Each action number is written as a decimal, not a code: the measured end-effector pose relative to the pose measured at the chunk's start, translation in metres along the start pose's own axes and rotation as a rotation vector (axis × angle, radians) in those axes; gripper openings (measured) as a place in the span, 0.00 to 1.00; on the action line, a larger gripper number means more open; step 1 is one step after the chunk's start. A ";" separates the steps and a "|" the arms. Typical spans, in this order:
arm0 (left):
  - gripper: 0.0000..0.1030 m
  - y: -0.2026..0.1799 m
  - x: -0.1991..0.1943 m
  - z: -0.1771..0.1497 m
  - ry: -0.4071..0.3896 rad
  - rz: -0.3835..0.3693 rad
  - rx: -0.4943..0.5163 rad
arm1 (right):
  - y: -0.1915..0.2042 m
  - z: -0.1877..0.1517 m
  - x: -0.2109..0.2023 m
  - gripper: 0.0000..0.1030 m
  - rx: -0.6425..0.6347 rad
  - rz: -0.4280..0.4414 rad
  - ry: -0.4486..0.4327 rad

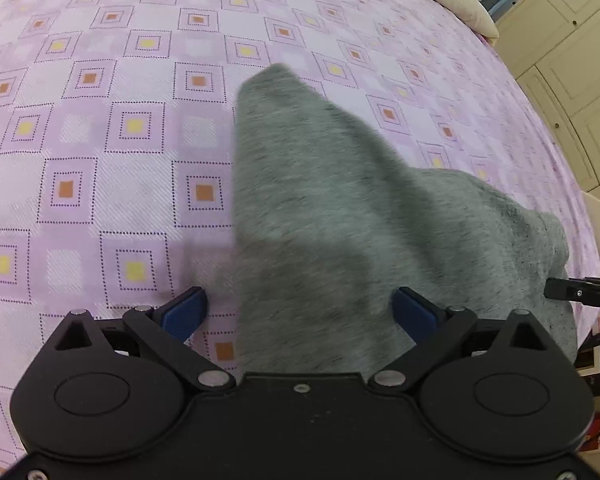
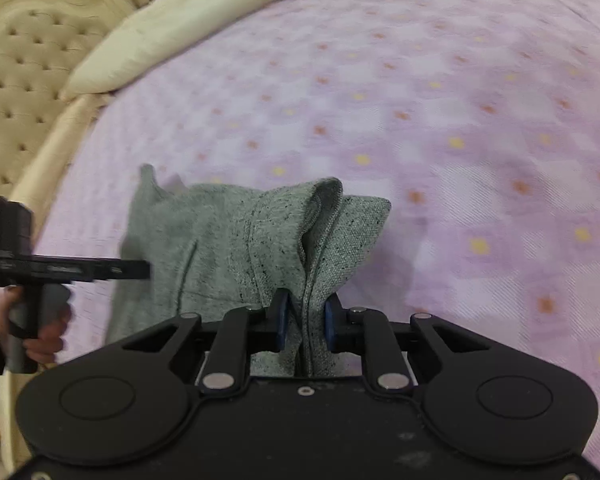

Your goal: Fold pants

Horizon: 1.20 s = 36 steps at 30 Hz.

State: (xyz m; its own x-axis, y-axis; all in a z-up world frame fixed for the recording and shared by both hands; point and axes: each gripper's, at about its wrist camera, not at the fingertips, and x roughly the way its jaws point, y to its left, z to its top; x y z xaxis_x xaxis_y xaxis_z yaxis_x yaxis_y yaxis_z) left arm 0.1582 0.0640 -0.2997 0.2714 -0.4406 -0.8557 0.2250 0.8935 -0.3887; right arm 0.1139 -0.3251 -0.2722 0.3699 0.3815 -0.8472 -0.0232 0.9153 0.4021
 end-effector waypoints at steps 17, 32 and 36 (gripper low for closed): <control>0.19 -0.036 -0.047 0.003 -0.033 0.007 -0.025 | 0.050 0.013 -0.025 0.18 -0.123 -0.059 -0.031; 0.27 0.036 -0.089 0.169 -0.152 0.149 -0.019 | 0.143 0.184 0.039 0.18 -0.168 -0.004 -0.132; 0.34 0.065 -0.056 0.179 -0.134 0.475 -0.052 | 0.137 0.209 0.088 0.31 -0.128 -0.239 -0.131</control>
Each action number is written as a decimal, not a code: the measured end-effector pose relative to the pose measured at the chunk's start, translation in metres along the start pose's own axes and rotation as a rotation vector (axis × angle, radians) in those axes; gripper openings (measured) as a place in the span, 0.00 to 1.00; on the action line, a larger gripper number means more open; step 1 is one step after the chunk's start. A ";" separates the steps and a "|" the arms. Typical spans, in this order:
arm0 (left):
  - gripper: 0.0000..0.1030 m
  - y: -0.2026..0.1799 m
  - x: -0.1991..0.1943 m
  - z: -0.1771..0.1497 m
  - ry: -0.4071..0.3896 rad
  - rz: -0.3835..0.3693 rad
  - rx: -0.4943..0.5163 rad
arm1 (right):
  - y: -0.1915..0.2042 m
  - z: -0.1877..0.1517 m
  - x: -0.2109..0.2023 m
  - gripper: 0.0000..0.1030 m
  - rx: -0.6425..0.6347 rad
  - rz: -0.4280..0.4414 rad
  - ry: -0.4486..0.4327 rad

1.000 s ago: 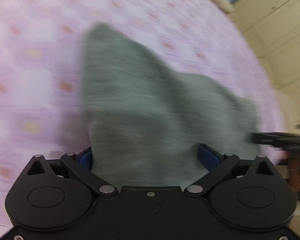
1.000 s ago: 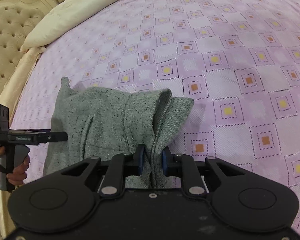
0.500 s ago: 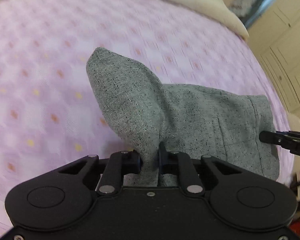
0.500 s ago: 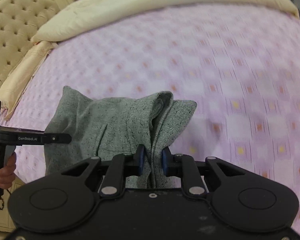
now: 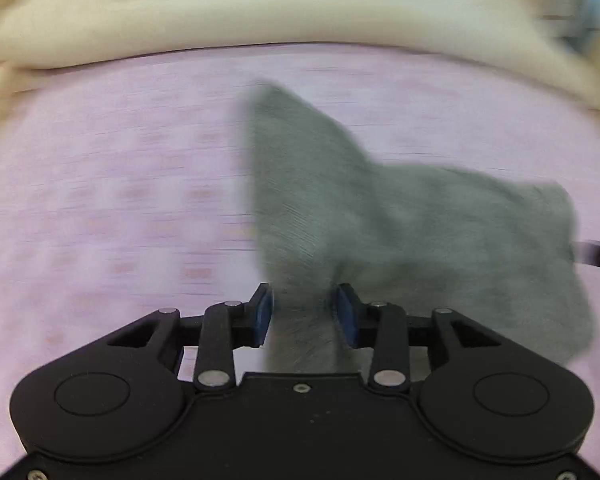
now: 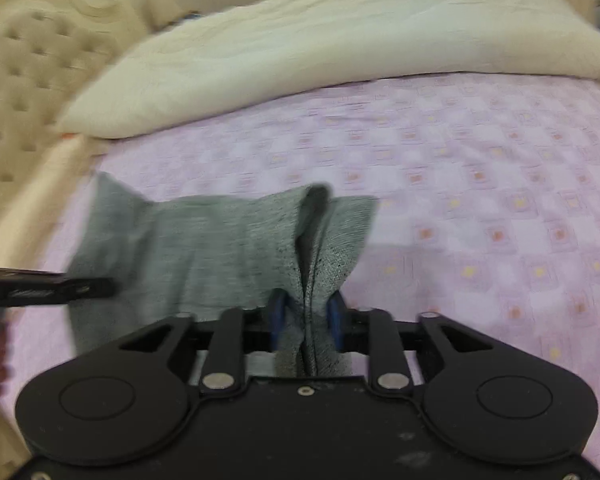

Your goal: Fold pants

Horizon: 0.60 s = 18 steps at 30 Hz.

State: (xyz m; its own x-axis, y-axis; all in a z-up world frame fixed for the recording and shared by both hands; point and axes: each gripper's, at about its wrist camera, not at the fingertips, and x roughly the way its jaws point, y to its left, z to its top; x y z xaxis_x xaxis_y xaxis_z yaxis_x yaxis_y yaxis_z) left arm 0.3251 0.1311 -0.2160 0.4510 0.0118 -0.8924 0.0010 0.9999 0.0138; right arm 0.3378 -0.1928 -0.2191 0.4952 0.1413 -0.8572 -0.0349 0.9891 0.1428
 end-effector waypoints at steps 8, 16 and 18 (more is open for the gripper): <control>0.36 -0.006 0.008 -0.026 -0.060 -0.044 -0.020 | 0.042 -0.018 0.008 0.33 -0.074 -0.040 -0.076; 0.44 -0.035 0.062 0.035 -0.032 -0.073 0.067 | 0.105 0.012 0.068 0.31 -0.226 -0.018 -0.080; 0.44 -0.028 0.080 0.039 -0.003 -0.054 0.060 | 0.102 0.020 0.091 0.30 -0.236 -0.107 -0.017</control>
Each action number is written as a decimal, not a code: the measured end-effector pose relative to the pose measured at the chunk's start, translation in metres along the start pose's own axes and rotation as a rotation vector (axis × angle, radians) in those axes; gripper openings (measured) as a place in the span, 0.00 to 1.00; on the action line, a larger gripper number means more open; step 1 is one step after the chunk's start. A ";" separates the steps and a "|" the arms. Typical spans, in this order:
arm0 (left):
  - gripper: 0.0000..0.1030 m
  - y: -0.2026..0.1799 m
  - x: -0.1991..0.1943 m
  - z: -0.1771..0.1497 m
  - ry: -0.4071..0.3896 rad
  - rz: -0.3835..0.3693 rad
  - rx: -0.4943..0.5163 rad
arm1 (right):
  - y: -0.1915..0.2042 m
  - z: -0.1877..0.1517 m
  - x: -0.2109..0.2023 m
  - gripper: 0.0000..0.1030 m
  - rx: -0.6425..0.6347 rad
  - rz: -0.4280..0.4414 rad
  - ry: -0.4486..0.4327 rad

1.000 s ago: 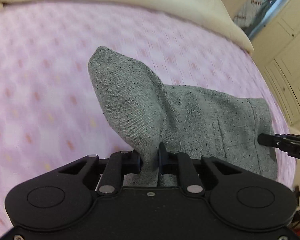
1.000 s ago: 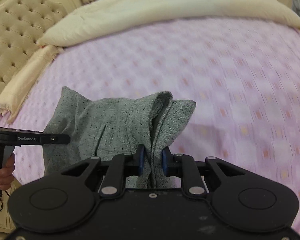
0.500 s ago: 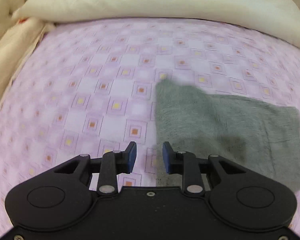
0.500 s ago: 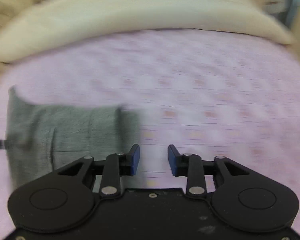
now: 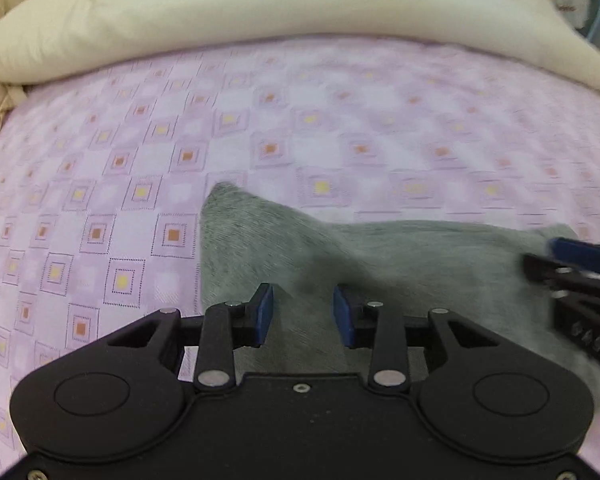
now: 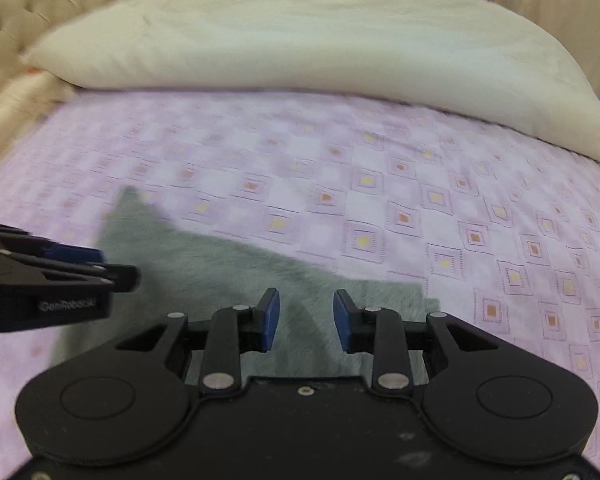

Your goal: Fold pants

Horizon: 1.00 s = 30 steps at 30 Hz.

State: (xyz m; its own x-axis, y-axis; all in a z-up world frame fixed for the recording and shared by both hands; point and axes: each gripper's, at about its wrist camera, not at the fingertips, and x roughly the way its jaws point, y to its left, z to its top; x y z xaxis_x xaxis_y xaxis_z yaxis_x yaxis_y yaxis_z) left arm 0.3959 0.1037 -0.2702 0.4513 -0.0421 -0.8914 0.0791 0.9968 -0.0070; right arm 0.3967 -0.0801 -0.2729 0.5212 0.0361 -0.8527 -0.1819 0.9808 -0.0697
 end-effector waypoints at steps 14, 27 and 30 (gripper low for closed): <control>0.54 0.023 -0.057 -0.060 -0.144 -0.002 -0.025 | -0.009 -0.030 -0.047 0.45 0.073 0.023 -0.133; 0.54 0.019 -0.073 -0.114 -0.007 0.057 -0.087 | -0.011 -0.094 -0.072 0.44 0.010 -0.038 -0.004; 0.54 0.012 -0.104 -0.117 -0.034 0.060 -0.140 | -0.009 -0.090 -0.107 0.46 0.025 -0.055 -0.089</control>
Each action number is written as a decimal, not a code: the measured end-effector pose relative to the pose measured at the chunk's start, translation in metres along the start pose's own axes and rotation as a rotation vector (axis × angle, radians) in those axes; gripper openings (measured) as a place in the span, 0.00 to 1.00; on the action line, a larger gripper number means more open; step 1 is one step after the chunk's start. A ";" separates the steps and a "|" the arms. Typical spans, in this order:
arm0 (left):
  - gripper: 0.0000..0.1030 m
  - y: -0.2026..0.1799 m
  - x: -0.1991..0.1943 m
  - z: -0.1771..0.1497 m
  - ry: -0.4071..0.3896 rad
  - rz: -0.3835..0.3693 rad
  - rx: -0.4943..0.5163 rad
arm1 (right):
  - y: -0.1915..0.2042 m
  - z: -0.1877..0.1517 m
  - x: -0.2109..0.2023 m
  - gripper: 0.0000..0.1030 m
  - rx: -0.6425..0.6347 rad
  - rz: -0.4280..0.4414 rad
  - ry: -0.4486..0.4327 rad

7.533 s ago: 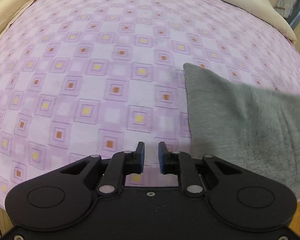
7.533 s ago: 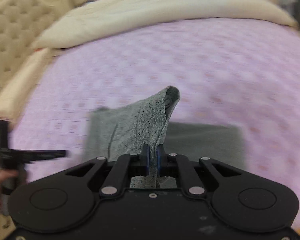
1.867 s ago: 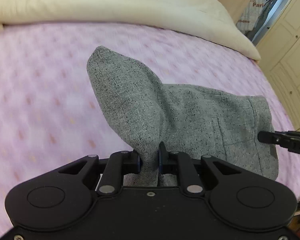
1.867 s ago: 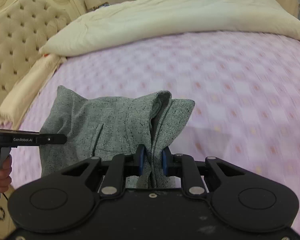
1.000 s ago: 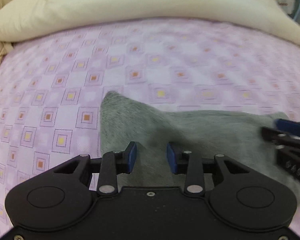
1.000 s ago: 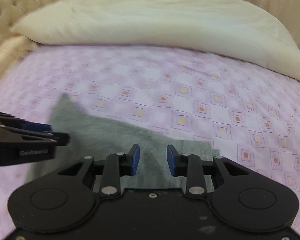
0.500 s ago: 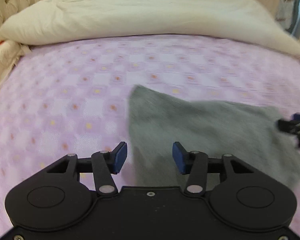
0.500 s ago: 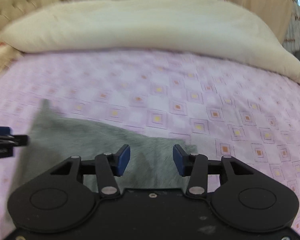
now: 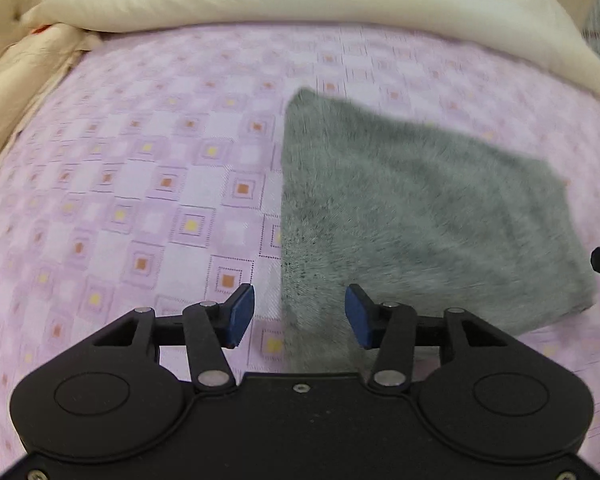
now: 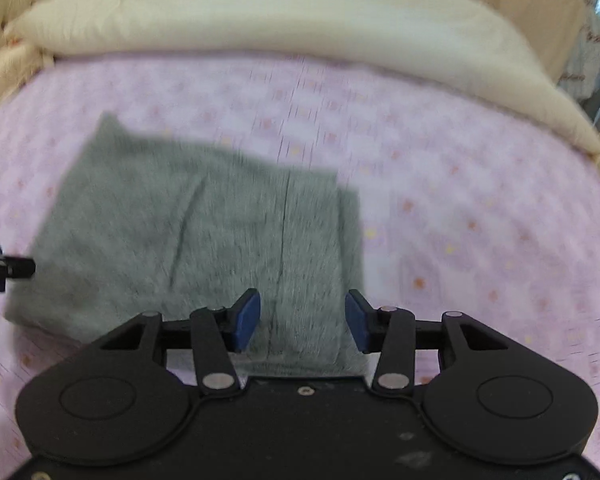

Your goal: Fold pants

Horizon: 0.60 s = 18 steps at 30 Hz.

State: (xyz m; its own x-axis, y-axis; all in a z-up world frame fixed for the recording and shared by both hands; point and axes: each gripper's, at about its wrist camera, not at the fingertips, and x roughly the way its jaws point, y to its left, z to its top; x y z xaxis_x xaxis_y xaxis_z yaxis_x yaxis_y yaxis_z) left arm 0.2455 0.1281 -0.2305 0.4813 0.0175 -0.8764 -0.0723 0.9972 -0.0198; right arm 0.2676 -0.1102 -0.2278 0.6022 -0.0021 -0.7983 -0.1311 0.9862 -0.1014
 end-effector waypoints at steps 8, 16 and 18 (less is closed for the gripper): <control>0.55 -0.040 -0.082 -0.016 -0.070 0.046 0.044 | -0.015 -0.004 -0.095 0.47 0.044 0.103 -0.052; 0.56 -0.074 -0.135 -0.038 -0.094 0.027 0.042 | -0.020 -0.023 -0.147 0.48 0.066 0.117 -0.073; 0.56 -0.078 -0.146 -0.044 -0.098 0.025 0.030 | -0.023 -0.027 -0.157 0.48 0.092 0.132 -0.073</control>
State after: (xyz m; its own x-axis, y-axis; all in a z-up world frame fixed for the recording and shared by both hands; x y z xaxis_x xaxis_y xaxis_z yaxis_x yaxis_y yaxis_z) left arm 0.1423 0.0446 -0.1226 0.5630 0.0483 -0.8250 -0.0597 0.9981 0.0177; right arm 0.1548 -0.1367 -0.1159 0.6407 0.1369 -0.7555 -0.1418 0.9882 0.0588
